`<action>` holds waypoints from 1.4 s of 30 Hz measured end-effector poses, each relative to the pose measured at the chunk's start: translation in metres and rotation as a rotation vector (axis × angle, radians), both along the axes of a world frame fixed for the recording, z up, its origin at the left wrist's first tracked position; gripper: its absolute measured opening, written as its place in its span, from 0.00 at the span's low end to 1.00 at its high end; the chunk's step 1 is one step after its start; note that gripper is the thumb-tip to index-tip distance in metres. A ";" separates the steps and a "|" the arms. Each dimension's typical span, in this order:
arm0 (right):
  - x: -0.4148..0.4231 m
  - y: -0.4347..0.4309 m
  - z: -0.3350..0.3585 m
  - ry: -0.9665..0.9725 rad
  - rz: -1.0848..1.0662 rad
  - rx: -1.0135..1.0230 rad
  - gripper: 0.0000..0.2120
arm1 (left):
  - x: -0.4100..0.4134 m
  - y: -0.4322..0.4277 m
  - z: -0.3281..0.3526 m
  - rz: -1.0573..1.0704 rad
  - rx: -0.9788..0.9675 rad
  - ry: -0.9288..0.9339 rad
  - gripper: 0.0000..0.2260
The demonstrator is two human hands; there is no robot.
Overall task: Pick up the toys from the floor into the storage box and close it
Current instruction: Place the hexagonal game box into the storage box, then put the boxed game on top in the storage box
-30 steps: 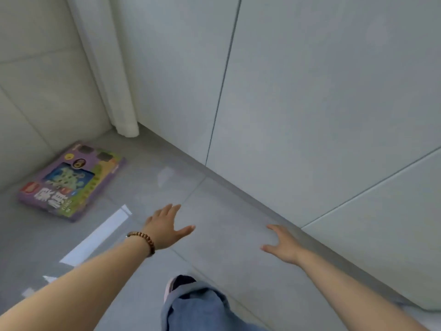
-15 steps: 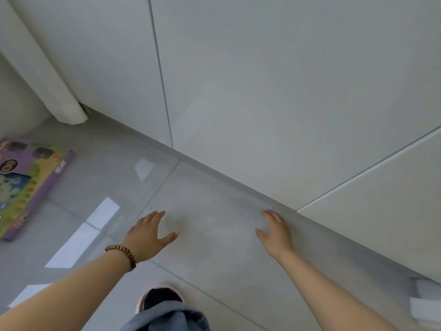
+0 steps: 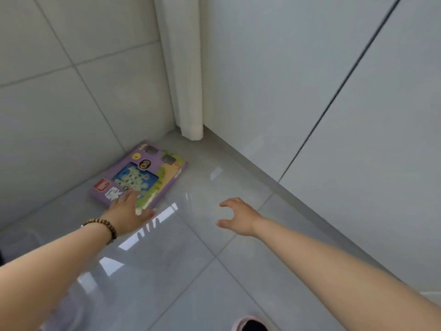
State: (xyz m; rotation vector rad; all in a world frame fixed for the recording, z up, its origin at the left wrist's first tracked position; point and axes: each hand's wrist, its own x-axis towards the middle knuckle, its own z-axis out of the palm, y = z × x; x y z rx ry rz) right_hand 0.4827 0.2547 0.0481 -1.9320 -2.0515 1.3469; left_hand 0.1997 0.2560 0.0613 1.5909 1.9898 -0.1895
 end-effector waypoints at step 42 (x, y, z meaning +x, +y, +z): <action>-0.118 0.062 0.101 0.527 -0.520 -0.056 0.20 | -0.082 -0.016 0.087 0.917 0.424 -0.837 0.20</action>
